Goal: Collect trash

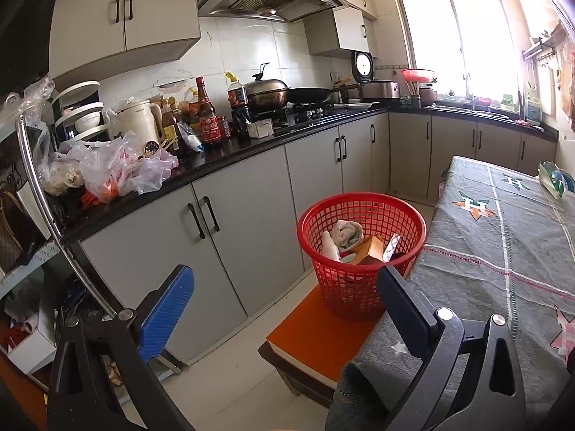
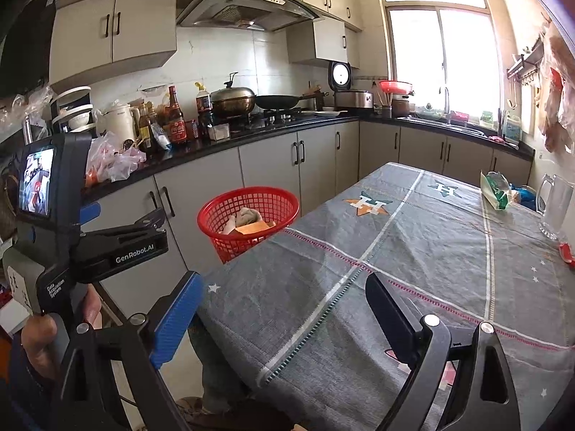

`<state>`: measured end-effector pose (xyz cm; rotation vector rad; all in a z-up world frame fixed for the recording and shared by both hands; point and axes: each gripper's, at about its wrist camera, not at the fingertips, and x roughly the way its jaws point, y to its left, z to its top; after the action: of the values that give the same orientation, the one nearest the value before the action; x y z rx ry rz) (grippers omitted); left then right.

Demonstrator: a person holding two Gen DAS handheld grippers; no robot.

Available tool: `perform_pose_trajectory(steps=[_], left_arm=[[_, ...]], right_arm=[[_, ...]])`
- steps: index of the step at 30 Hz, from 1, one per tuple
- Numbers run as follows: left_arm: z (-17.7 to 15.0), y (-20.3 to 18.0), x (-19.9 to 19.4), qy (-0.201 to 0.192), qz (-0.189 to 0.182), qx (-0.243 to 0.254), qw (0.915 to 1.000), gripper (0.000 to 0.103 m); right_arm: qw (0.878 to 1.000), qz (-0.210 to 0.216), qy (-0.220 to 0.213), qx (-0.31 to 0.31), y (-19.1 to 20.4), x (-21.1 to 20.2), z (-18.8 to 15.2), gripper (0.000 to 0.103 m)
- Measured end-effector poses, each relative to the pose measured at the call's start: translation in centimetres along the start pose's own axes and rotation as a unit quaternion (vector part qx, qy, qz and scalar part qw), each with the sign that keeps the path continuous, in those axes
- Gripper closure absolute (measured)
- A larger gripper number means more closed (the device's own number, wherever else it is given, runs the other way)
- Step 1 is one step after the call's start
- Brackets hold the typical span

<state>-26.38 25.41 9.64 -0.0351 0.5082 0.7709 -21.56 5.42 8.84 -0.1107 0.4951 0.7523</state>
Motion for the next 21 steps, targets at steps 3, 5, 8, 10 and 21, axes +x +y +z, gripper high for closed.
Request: perform_pose_trajectory(steps=[3,5,8,10,21], left_arm=[[-0.04,0.11,0.28,0.004,-0.001,-0.001,1.0000,0.002],[-0.10,0.15,0.41,0.006,-0.002,-0.002,1.0000,0.002],[-0.12,0.16,0.46,0.006,-0.001,-0.002,1.0000,0.002],[-0.10,0.21,0.47,0.006,-0.003,-0.004,1.0000,0.002],[-0.14,0.41,0.69,0.008,-0.003,-0.005,1.0000,0.002]], right_arm=[[1.000,0.001,0.001,-0.002,0.13,0.07,-0.06,0.008],[1.000,0.000,0.002,-0.005,0.33,0.18,-0.10,0.008],[1.000,0.001,0.005,-0.005,0.44,0.30,-0.14,0.008],[1.000,0.001,0.006,-0.005,0.46,0.34,-0.17,0.008],[1.000,-0.001,0.011,-0.003,0.43,0.57,-0.29,0.007]])
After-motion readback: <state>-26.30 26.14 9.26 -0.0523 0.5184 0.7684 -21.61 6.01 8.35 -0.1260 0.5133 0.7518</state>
